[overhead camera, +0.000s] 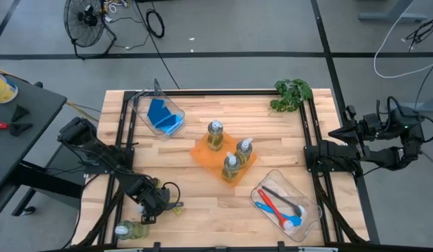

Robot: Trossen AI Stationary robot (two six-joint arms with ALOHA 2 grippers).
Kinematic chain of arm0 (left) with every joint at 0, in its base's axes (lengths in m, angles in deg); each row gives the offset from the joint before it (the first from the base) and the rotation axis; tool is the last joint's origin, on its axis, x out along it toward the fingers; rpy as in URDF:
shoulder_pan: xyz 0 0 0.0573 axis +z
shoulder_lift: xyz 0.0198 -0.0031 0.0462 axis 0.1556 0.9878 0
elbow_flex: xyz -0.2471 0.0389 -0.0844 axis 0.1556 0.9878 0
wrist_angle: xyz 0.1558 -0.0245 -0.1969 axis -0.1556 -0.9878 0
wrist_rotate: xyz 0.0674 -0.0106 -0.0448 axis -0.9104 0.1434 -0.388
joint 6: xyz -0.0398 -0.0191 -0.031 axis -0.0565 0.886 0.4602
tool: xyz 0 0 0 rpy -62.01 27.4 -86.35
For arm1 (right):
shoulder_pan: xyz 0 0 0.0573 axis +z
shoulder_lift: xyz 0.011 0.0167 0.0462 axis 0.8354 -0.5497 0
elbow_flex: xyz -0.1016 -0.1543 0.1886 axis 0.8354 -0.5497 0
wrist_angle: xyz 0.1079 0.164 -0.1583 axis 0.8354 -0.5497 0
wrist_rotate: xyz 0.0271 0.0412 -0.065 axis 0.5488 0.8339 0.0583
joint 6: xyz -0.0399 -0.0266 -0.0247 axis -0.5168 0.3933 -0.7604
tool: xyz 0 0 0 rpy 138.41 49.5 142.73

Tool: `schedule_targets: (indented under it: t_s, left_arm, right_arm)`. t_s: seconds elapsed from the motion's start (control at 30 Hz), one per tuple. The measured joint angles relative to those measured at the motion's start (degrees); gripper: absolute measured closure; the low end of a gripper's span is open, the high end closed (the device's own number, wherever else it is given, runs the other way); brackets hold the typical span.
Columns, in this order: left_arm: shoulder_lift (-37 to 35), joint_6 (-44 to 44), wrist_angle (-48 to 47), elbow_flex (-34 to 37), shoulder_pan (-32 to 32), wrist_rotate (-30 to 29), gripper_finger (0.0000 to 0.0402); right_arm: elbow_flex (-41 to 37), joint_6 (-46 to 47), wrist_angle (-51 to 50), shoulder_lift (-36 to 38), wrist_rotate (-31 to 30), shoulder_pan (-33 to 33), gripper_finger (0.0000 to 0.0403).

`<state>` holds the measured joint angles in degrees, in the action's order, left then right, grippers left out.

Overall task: Pick & Place Kitchen Sink Supplies
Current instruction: Put the gray dish brush into the bottom transparent bin

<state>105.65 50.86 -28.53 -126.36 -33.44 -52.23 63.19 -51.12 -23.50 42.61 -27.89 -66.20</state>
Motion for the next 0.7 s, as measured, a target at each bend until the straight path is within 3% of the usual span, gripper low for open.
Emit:
schedule_targets:
  t_s: [0.27,0.7]
  left_arm:
    - [1.11,0.11,-0.10,-0.04,0.02,0.04,0.0187]
    - [1.15,0.08,0.02,-0.04,0.04,0.95,0.0297]
  right_arm:
    - [0.00,0.00,0.00,0.00,0.00,0.01,0.0389]
    - [0.00,-0.01,0.00,0.00,0.00,0.01,0.0389]
